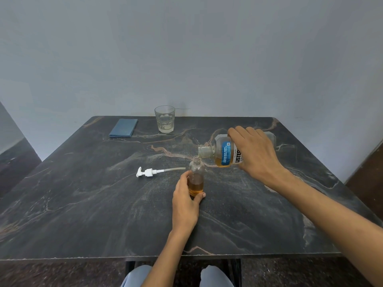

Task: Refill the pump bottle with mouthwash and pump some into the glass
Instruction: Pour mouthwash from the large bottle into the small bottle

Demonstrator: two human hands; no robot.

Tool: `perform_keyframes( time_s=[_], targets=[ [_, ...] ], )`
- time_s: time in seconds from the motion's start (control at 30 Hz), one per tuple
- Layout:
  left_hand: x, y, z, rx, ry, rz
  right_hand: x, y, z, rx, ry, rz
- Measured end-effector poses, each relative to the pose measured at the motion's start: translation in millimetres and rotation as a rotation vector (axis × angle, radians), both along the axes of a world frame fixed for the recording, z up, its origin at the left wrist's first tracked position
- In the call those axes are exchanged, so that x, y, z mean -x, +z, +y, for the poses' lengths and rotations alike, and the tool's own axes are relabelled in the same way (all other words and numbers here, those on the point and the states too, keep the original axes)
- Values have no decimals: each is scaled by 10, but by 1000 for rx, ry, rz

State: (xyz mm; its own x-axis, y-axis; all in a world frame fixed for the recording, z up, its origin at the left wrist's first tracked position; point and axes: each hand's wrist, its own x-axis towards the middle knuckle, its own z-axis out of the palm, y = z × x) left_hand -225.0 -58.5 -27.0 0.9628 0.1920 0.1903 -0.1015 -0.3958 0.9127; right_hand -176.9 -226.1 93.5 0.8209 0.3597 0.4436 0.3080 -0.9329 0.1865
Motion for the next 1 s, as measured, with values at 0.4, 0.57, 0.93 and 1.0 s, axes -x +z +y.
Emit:
perform_keyframes(
  time_s=[0.4,0.57,0.93,1.0],
  targets=[
    [0,3,-1,-3,1,-1,-4,-2,0,23,-9,3],
    [-3,-1,2,1,-1,-5,3,4,-2,25,-7,8],
    [-4,-7,0,-10,2,-7,-6,-16,-6,18,-4,0],
    [-3,-3,-2,-9,4,-5,-6,-14,-5,13,-3,2]
  ],
)
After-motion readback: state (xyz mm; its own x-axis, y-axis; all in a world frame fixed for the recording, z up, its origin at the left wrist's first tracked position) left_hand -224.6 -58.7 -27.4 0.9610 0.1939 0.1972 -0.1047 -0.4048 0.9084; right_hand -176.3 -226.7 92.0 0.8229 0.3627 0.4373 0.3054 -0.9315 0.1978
